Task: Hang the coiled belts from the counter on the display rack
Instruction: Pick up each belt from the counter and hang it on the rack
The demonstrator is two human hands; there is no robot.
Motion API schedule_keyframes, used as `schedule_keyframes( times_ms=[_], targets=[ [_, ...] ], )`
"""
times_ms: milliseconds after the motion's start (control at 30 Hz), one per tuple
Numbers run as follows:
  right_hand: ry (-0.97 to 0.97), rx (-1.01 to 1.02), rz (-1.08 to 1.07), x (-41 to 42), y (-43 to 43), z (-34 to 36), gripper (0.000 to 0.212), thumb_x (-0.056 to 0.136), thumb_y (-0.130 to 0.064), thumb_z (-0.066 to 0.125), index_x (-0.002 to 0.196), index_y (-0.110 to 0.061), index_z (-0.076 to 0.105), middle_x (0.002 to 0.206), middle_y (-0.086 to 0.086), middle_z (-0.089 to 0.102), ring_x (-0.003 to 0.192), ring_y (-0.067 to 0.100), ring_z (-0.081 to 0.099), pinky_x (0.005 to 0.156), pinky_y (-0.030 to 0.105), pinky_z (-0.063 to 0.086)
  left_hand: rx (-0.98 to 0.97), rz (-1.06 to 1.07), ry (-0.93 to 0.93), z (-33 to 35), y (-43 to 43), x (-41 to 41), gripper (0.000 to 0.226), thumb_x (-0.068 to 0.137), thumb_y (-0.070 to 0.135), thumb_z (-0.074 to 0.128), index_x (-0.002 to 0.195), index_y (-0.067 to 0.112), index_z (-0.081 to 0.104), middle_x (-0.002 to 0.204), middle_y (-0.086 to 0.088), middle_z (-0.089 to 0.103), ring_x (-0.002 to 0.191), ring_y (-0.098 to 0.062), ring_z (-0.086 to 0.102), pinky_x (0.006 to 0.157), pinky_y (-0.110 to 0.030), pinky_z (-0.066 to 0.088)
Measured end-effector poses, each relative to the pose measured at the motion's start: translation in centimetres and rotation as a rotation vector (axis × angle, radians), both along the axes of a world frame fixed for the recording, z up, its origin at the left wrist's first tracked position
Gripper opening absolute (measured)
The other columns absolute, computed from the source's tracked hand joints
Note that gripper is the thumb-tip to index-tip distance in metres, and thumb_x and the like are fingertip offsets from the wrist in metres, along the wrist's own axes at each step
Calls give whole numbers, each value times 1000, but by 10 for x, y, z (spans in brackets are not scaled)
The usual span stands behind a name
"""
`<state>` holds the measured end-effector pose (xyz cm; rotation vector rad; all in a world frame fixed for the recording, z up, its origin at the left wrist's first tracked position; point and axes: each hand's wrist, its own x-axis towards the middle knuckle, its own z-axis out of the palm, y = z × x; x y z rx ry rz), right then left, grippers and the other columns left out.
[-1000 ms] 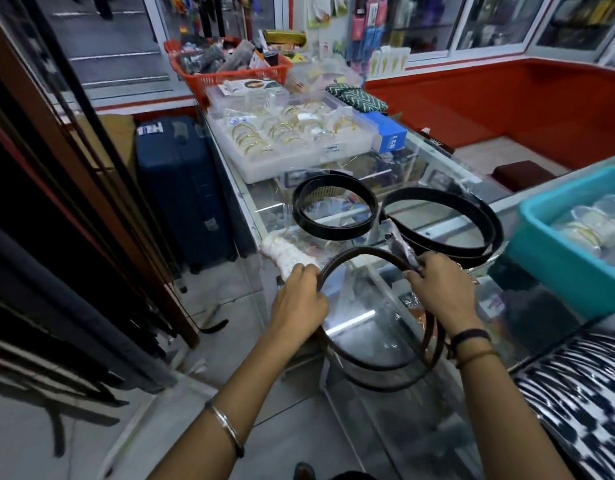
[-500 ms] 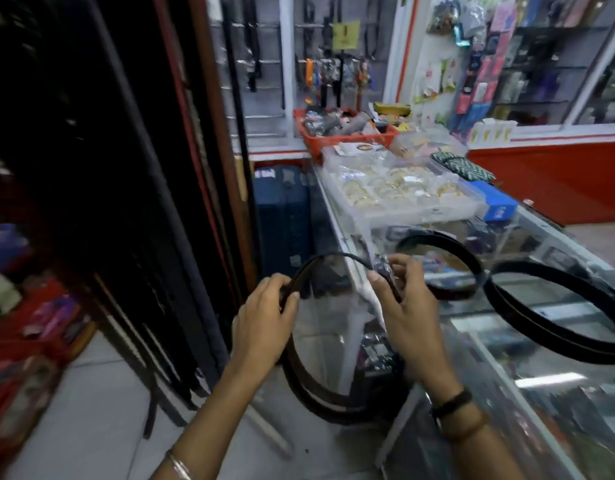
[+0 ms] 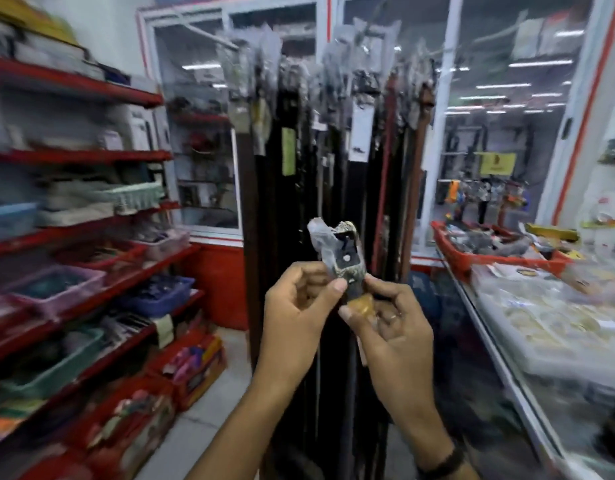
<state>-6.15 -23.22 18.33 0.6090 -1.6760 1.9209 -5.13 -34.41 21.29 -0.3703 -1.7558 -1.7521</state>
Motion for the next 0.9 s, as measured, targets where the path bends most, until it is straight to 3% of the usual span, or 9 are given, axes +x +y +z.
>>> schedule_keyframes(
  times_ms=[100, 200, 300, 400, 467, 600, 700, 800, 900],
  targets=[
    [83, -69, 87, -16, -36, 26, 37, 76, 0, 72, 103, -24, 64, 100, -2, 75, 95, 11, 71, 80, 17, 54, 131, 2, 47, 24, -34, -11, 11, 82, 4, 68, 91, 11, 67, 81, -1, 71, 78, -7, 67, 73, -18, 54],
    [179, -93, 131, -32, -70, 52, 35, 79, 4, 68, 101, -22, 64, 95, -10, 75, 89, 7, 70, 78, 15, 53, 201, 17, 124, 51, -62, -22, 20, 83, 3, 66, 100, 14, 63, 83, -2, 71, 78, -9, 68, 76, -22, 55],
    [261, -152, 139, -46, -106, 79, 34, 81, 6, 66, 99, -22, 62, 90, -20, 73, 84, 2, 69, 74, 13, 52, 121, 117, 254, 77, -88, -30, 35, 87, 10, 64, 116, 27, 56, 89, -3, 71, 84, -11, 69, 78, -24, 55],
    [358, -163, 127, -55, -134, 111, 32, 82, 6, 65, 101, -19, 62, 91, -21, 72, 85, 0, 68, 75, 12, 52, 10, 173, 353, 102, -112, -33, 34, 91, 17, 60, 118, 38, 57, 96, 1, 68, 92, -13, 69, 82, -31, 57],
    [408, -151, 103, -62, -150, 134, 33, 81, 6, 66, 104, -17, 62, 89, -18, 71, 85, -5, 66, 76, 12, 51, -7, 159, 385, 118, -130, -38, 38, 91, 16, 61, 119, 40, 55, 96, 5, 67, 92, -9, 68, 83, -29, 58],
    [444, -93, 23, -78, -172, 172, 34, 82, -4, 70, 113, -14, 65, 99, -4, 68, 81, -1, 67, 78, 17, 53, -21, 145, 412, 148, -160, -51, 43, 88, 10, 63, 121, 34, 53, 90, 8, 66, 83, 3, 67, 78, -14, 54],
    [451, -62, -33, -91, -186, 199, 33, 81, -5, 70, 113, -14, 67, 101, 7, 69, 77, 9, 66, 77, 23, 54, -18, 150, 408, 171, -175, -65, 40, 88, 9, 63, 127, 19, 58, 90, 7, 67, 79, 6, 66, 74, -11, 53],
    [444, -50, -50, -100, -198, 220, 33, 82, -5, 70, 114, -11, 67, 103, 10, 70, 76, 11, 65, 75, 19, 55, -43, 161, 396, 192, -186, -76, 37, 90, 10, 61, 127, 14, 59, 97, 1, 71, 79, 1, 67, 79, -17, 57],
    [452, -35, -92, -109, -208, 234, 33, 82, -6, 70, 114, -9, 67, 102, 7, 72, 73, 5, 65, 71, 11, 54, -39, 151, 373, 206, -193, -84, 35, 91, 10, 59, 126, 13, 59, 115, -10, 71, 94, -12, 69, 88, -28, 57]
  ],
)
